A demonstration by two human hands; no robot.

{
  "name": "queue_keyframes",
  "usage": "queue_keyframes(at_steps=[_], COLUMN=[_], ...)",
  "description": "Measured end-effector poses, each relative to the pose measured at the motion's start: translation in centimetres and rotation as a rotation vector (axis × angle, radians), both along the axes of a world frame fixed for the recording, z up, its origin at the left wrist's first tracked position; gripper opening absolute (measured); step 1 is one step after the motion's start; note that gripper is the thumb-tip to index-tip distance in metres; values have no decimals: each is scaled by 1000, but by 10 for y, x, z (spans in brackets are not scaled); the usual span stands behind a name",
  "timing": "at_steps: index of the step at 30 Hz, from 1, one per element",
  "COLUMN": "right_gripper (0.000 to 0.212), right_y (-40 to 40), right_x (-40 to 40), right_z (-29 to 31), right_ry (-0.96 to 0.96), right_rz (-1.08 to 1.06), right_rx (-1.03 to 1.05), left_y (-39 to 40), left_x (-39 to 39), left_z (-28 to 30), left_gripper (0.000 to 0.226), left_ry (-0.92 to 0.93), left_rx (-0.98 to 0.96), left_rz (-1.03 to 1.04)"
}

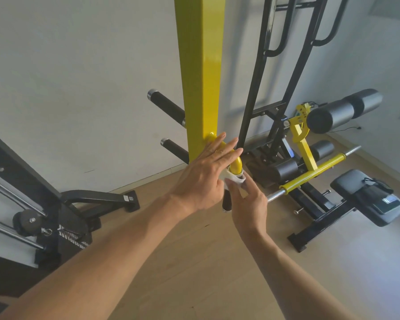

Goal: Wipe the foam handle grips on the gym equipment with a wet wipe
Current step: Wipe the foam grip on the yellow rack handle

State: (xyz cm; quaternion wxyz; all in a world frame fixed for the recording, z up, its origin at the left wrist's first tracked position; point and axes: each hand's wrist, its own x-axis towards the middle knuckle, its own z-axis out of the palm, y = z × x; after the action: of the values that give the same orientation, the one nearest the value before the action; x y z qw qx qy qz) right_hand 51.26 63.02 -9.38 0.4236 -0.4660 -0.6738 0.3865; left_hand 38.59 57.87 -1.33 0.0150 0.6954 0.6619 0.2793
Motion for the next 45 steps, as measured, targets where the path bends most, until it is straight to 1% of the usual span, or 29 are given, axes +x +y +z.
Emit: queue_keyframes(at_steps=[2, 5, 8, 12, 15, 18, 22, 24, 27, 28, 30, 32, 33, 34, 37, 39, 41, 42, 45], right_gripper=[40, 53, 60, 49, 48, 39, 21, 22, 23, 24, 28, 24, 23, 23, 30, 35, 36, 34, 27], right_y=[2, 1, -2, 4, 8, 11, 16, 16, 18, 20, 23, 22, 21, 21, 24, 28, 28, 28, 32], right_x=[0, -2, -3, -6, -5, -4, -1, 1, -2, -4, -4, -1, -1, -1, -9, -15, -17, -16, -10], right_z=[1, -10, -14, -12, -9, -17, -30, -20, -6, -9, -35, -62, -69, -68, -30, -11, -15, -24, -52], right_ry=[-21, -94, -67, -61, 1, -98, -217, -214, -125, -142, -301, -450, -468, -444, -237, -145, -131, -157, -320], right_rz=[8, 11, 9, -25, -58, 10, 63, 53, 28, 39, 88, 109, 95, 81, 40, 31, 78, 92, 77], right_rx=[35, -28, -49, 0, 45, 78, -13, 38, 149, 174, 179, 61, 21, 25, 194, 259, 217, 183, 48], left_y=[1, 3, 5, 6, 7, 8, 12, 14, 15, 15, 15, 16, 17, 17, 19, 19, 20, 20, 24], left_x=[0, 0, 0, 0, 0, 0, 0, 1, 1, 1, 1, 1, 0, 0, 0, 0, 1, 1, 4], left_z=[-1, -2, -3, -4, -4, -4, -4, -4, -6, -6, -5, -3, -3, -2, -3, -4, -3, -2, 2], left_gripper=[79, 80, 81, 81, 81, 81, 82, 81, 81, 81, 83, 84, 84, 83, 83, 82, 81, 81, 83], left_ry=[3, 2, -8, -11, -11, -14, -2, -3, -8, -8, -1, 9, 13, 14, 7, 5, 5, 4, 3], left_rx=[-1, -4, -5, 1, 0, -3, -6, -2, 4, 5, 2, -5, -8, -8, 2, 8, 5, -4, -37], left_rz=[2, 4, 3, 1, 4, 2, 1, -3, 0, 2, 0, -2, -4, -4, -11, -4, 3, 4, 12])
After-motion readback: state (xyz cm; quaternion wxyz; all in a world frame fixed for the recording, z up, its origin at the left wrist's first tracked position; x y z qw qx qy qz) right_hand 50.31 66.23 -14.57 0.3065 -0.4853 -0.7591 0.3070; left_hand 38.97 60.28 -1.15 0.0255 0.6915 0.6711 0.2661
